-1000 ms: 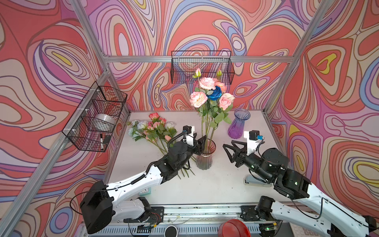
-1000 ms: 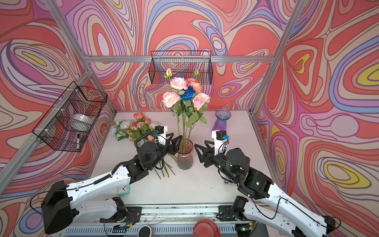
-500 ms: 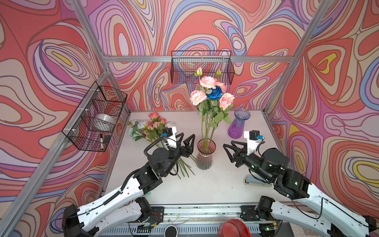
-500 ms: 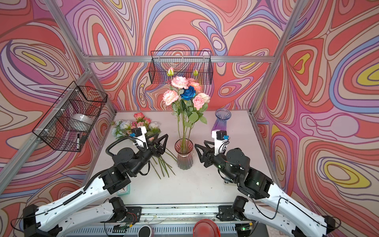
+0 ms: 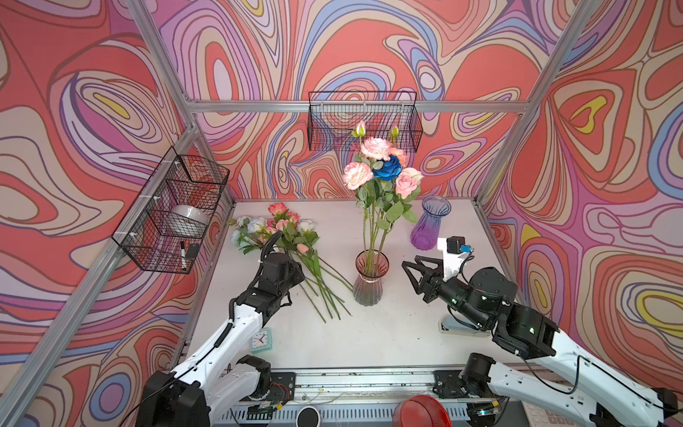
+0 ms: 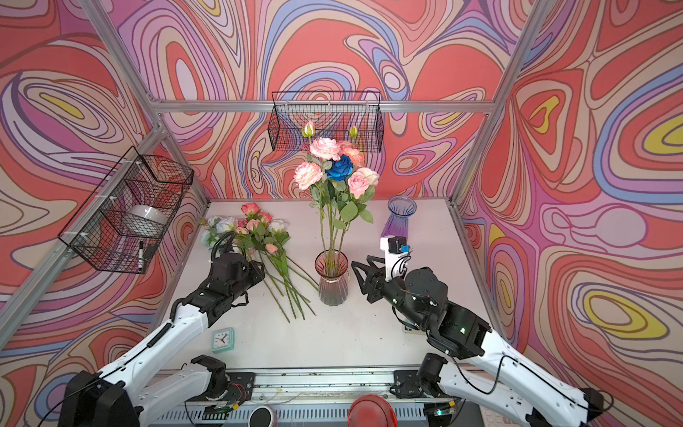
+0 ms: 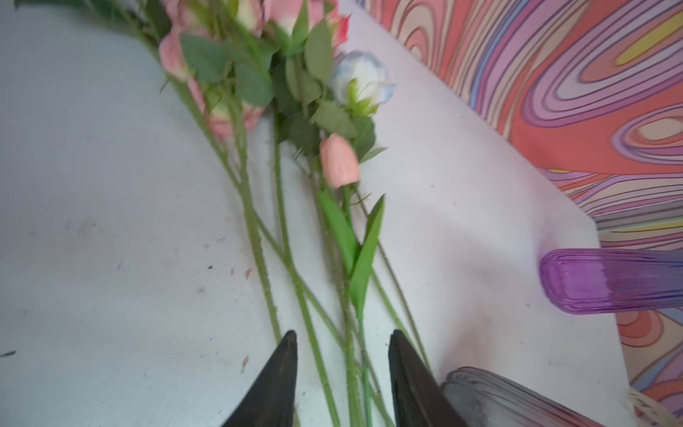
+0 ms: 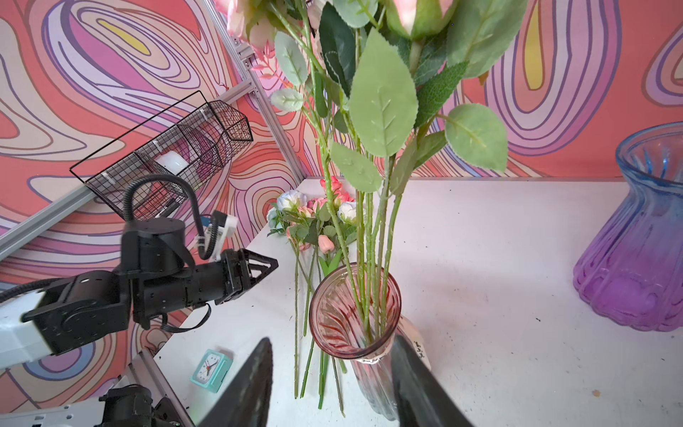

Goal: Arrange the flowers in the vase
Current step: 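Grasp another pink rose stem at the pile with the left gripper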

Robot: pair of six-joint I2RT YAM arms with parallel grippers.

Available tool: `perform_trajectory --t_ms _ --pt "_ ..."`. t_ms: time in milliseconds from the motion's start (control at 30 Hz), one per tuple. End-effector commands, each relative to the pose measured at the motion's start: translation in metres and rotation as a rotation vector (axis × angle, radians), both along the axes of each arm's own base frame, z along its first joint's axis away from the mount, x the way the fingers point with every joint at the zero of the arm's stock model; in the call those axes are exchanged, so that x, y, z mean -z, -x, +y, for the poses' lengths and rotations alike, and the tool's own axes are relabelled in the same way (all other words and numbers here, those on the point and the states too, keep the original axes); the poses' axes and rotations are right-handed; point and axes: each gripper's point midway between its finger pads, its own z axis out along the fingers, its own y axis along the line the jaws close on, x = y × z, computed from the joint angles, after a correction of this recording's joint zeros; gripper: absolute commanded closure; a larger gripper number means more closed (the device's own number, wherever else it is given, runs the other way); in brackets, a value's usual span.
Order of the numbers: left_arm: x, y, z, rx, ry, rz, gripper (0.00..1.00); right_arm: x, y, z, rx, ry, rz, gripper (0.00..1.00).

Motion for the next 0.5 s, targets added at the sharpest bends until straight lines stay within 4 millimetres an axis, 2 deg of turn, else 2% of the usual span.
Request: perform_trajectory --t_ms 0,133,367,467 --pt "0.025 0.001 0.001 -0.022 0.067 0.088 0.6 0.005 0.0 -0.004 0.012 0.008 0.008 0.48" --pt "0.05 -0.006 0.001 -0.03 0.088 0.137 0.63 0.004 0.001 -0.007 0.018 0.008 0.004 0.48" --pt "0.072 -0.016 -0.004 -0.017 0.1 0.159 0.6 0.005 0.001 -0.008 0.025 0.012 0.004 0.48" --pt "0.082 -0.017 -0.001 -0.029 0.083 0.192 0.7 0.005 0.001 -0.008 0.025 0.015 0.004 0.48"
